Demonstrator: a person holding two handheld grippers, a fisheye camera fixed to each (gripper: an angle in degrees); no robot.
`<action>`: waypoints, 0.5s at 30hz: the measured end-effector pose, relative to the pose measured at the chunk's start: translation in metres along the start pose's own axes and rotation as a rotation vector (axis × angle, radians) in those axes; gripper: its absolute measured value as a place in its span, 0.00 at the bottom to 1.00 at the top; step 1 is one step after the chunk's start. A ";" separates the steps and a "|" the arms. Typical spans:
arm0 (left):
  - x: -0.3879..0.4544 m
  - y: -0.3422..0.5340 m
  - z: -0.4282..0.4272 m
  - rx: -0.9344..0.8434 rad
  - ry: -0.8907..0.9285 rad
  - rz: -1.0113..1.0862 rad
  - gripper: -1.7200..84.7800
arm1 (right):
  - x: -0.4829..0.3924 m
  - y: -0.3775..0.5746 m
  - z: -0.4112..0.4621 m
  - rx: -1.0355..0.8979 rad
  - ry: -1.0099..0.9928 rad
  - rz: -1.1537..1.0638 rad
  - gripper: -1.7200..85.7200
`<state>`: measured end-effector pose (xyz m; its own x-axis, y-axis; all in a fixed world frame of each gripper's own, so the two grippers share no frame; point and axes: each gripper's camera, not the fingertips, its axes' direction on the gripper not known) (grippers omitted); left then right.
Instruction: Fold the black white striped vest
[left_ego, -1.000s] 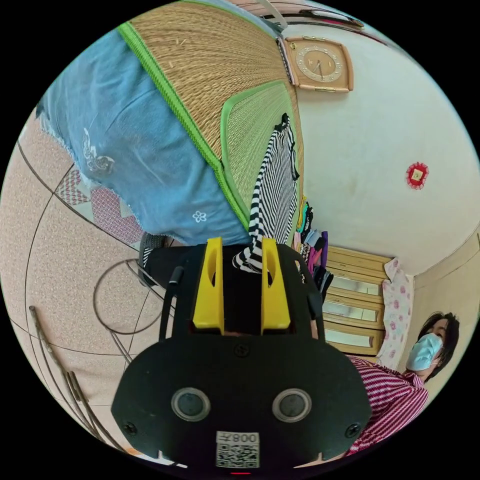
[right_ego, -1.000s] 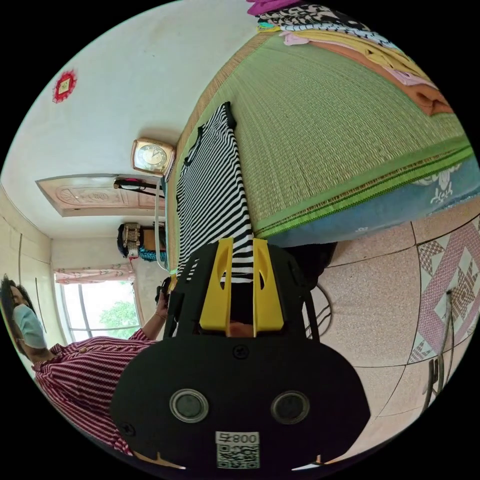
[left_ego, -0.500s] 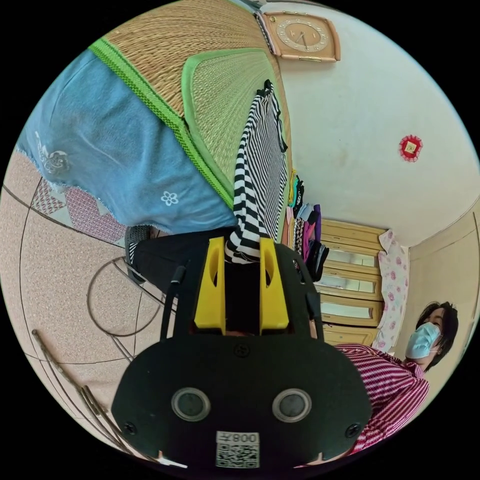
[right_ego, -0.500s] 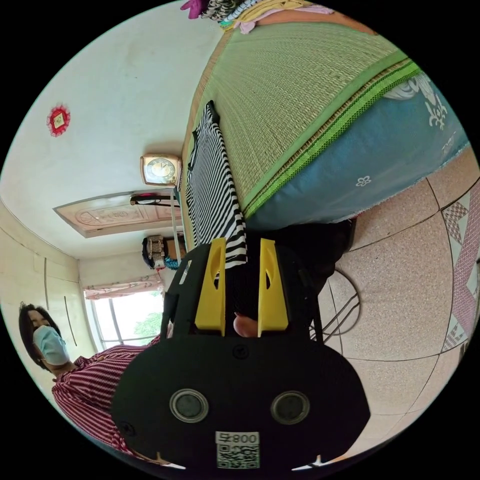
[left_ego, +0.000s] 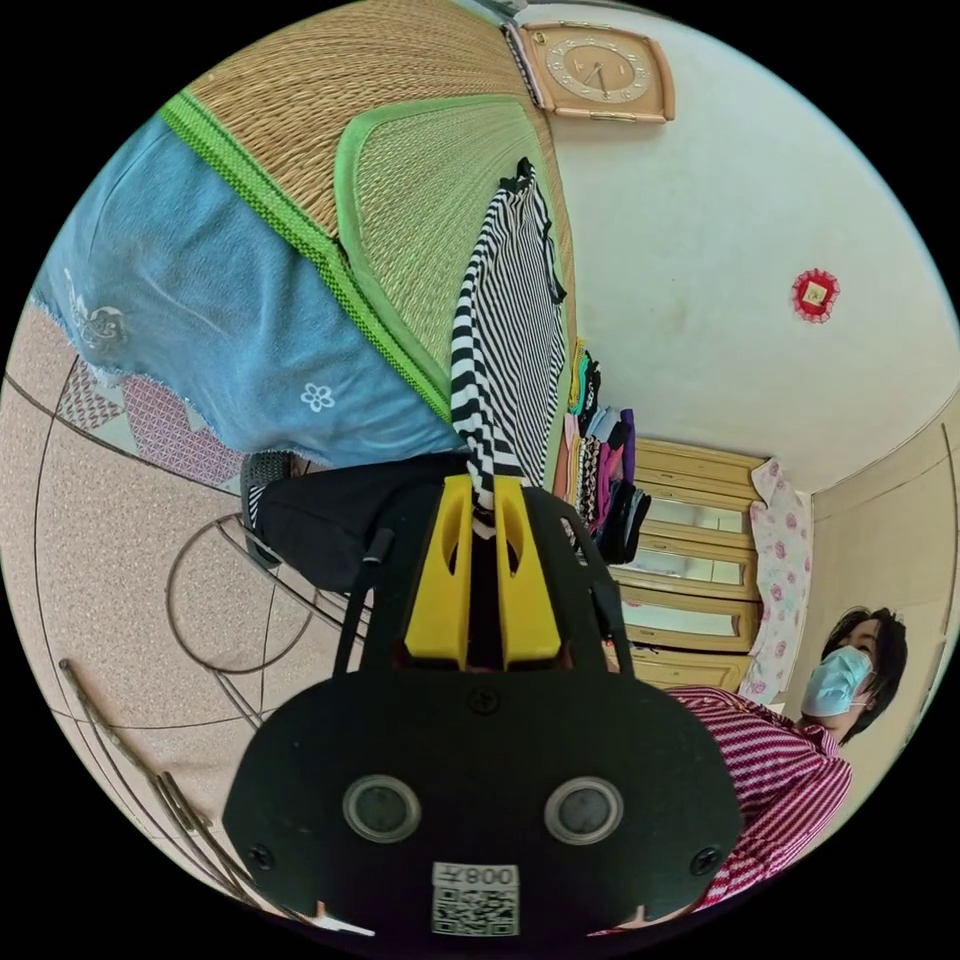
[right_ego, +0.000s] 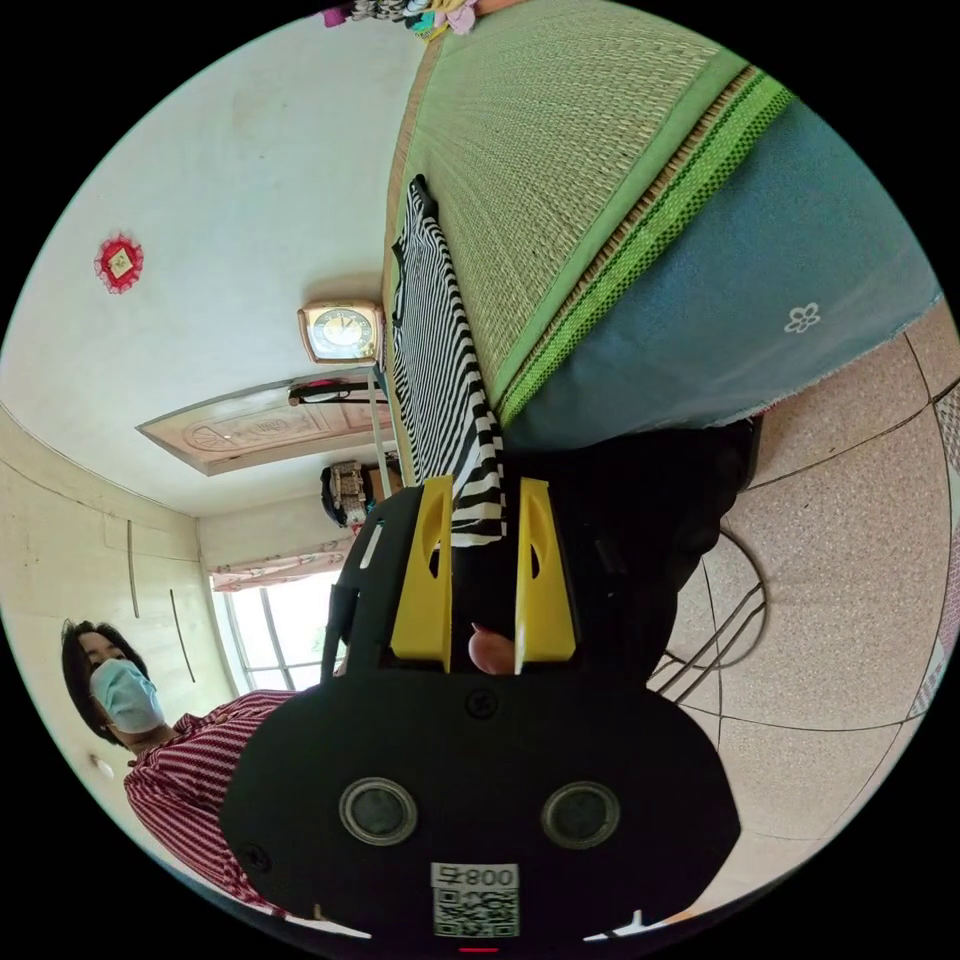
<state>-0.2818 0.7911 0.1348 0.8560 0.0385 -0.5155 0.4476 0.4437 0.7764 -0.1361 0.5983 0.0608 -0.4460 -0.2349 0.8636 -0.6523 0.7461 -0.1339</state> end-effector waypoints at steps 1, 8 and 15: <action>-0.002 0.002 -0.002 0.007 0.006 0.001 0.06 | -0.008 -0.002 0.001 -0.007 0.002 -0.005 0.11; -0.008 0.017 -0.016 0.044 0.089 0.034 0.05 | -0.057 -0.008 -0.010 -0.011 -0.008 -0.047 0.05; -0.016 0.039 -0.028 0.058 0.165 0.065 0.05 | -0.123 -0.006 -0.024 -0.014 -0.044 -0.123 0.04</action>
<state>-0.2856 0.8331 0.1629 0.8318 0.2135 -0.5124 0.4112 0.3830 0.8272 -0.0625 0.6382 -0.0332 -0.3900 -0.3517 0.8510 -0.6951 0.7186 -0.0215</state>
